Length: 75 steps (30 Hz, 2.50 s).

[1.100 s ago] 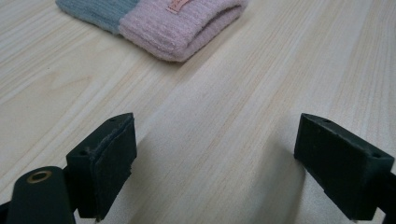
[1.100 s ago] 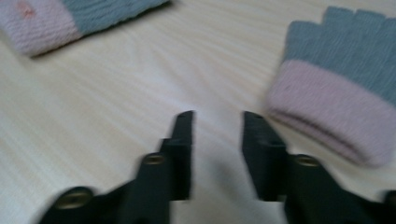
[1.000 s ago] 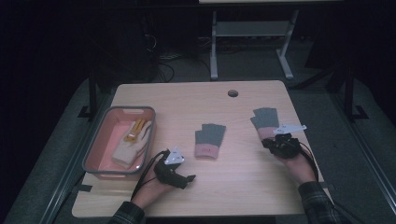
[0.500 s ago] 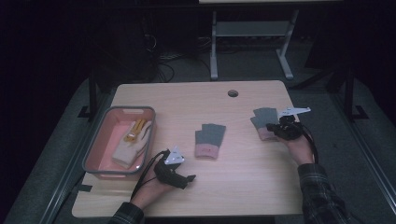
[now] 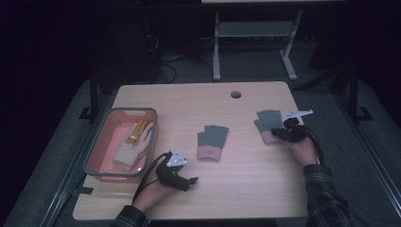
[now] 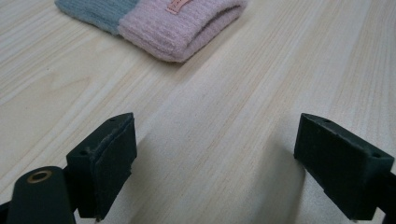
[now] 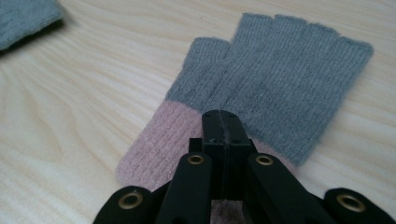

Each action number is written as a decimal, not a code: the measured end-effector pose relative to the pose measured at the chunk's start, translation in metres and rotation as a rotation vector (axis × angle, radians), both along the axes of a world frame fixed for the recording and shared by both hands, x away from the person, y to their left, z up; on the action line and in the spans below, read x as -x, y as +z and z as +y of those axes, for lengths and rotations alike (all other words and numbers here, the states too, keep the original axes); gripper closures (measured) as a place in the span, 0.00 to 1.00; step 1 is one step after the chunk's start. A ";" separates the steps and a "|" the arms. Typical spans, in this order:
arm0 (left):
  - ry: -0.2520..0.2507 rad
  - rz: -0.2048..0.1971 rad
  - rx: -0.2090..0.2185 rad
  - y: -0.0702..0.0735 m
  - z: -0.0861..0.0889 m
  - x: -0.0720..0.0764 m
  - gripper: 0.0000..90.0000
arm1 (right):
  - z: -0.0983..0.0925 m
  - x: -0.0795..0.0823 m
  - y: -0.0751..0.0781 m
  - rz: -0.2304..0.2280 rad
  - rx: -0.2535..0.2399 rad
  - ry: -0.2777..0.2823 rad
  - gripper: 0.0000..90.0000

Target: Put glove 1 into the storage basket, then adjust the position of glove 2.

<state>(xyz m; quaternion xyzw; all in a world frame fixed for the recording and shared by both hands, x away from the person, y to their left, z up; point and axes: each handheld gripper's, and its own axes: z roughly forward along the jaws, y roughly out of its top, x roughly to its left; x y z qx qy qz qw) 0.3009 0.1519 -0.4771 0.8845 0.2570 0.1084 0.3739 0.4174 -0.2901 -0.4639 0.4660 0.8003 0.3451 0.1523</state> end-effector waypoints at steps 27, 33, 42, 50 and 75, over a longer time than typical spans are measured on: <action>0.001 0.000 0.006 0.000 0.000 0.000 0.14 | 0.023 0.057 0.006 0.032 0.037 0.114 1.00; 0.000 0.000 0.008 -0.001 0.000 0.000 0.14 | 0.030 0.076 0.006 0.050 0.014 0.151 1.00; -0.002 -0.002 0.010 -0.001 0.000 0.000 0.14 | 0.042 0.110 0.006 0.063 -0.014 0.216 1.00; -0.005 -0.003 0.007 -0.001 0.000 0.000 0.14 | 0.027 0.122 0.016 0.004 -0.009 0.174 1.00; -0.009 -0.006 0.002 0.000 0.001 0.000 0.14 | 0.040 0.123 0.008 0.059 0.012 0.278 1.00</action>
